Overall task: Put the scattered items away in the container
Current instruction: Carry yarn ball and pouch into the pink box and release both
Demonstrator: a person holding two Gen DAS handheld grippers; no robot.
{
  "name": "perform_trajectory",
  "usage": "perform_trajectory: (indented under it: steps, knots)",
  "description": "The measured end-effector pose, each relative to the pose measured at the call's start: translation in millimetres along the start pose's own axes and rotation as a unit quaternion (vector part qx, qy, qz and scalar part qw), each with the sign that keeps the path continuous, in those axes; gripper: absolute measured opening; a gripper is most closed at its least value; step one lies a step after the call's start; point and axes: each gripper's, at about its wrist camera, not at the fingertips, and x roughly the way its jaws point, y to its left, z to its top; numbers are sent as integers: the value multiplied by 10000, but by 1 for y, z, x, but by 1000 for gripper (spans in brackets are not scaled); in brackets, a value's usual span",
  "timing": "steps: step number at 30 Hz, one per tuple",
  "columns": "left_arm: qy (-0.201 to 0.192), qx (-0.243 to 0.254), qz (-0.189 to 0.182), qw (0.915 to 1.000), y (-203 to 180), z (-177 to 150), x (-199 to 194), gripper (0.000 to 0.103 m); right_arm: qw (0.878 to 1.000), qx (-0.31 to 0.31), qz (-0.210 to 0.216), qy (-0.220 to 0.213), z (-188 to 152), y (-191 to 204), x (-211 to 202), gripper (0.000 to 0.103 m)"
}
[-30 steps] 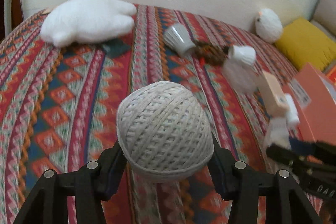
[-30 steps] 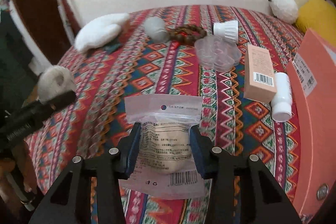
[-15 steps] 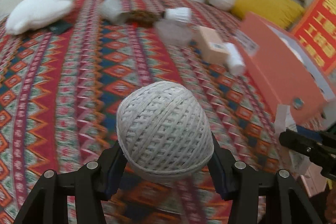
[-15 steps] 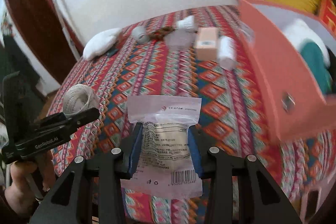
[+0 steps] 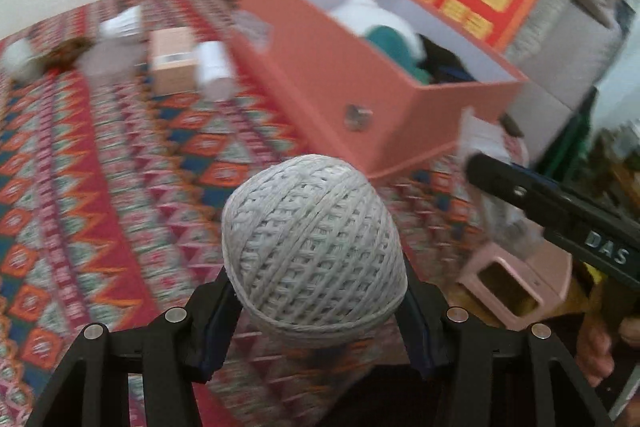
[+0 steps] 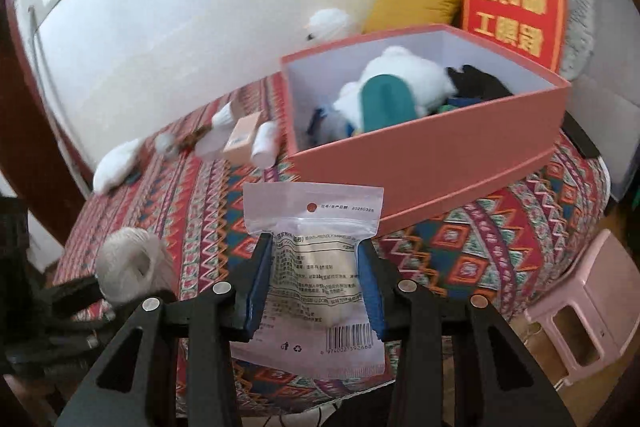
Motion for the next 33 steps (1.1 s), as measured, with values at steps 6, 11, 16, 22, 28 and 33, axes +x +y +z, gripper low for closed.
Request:
perform_trajectory:
  steps: [6, 11, 16, 22, 28, 33]
  knots:
    - [-109, 372, -238, 9990, -47, 38, 10, 59, 9970, 265, -522, -500, 25, -34, -25, 42]
    - [-200, 681, -436, 9965, -87, 69, 18, 59, 9879, 410, -836, -1242, 82, -56, -59, 42]
    - [-683, 878, -444, 9928, -110, 140, 6, 59, 9760, 638, -717, -1955, 149, -66, -85, 41]
    - [-1135, 1096, -423, 9866, -124, 207, 3, 60, 9649, 500, -830, -2442, 207, -56, -87, 41]
    - [-764, 1002, -319, 9915, -110, 220, 58, 60, 9754, 458, -1003, -1909, 223, -65, -20, 40]
    - [-366, 935, -212, 9947, -98, 214, 117, 60, 9808, 538, -1172, -1460, 227, -86, 27, 36]
